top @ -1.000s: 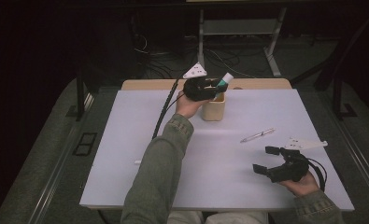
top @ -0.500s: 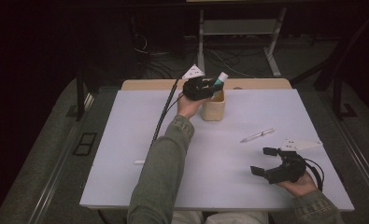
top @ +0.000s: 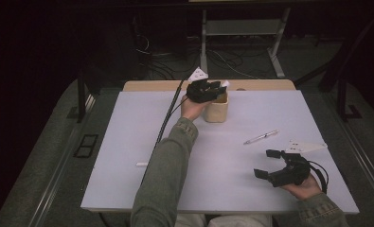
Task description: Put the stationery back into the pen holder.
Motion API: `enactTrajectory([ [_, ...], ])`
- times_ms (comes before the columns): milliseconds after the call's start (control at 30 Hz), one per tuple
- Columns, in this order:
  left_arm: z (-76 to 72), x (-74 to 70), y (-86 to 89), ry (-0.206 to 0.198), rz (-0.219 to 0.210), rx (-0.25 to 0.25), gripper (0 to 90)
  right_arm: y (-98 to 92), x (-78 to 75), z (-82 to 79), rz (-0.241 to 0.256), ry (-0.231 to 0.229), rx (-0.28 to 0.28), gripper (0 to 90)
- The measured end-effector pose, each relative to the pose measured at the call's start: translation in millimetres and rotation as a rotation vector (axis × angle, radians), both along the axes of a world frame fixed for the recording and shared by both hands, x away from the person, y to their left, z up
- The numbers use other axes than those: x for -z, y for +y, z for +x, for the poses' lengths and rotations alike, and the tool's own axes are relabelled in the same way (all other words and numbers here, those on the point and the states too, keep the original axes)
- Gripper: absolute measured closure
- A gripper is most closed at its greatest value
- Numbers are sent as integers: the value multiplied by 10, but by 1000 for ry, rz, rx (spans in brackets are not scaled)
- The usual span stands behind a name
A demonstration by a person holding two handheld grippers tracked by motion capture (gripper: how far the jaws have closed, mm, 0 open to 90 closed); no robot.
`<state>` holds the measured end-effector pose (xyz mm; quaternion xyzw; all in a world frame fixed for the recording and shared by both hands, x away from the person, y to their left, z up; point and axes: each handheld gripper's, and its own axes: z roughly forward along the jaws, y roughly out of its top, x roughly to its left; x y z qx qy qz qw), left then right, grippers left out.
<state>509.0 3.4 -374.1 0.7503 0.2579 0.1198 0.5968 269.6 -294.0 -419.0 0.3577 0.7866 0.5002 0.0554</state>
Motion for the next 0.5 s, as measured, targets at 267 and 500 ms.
enactTrajectory([
  [267,-130,-170,145,36,55,-18,245,-14,1,5,-7,1,5,1],
  [500,-247,-298,328,99,72,-34,0,5,2,3,-15,1,1,1],
])
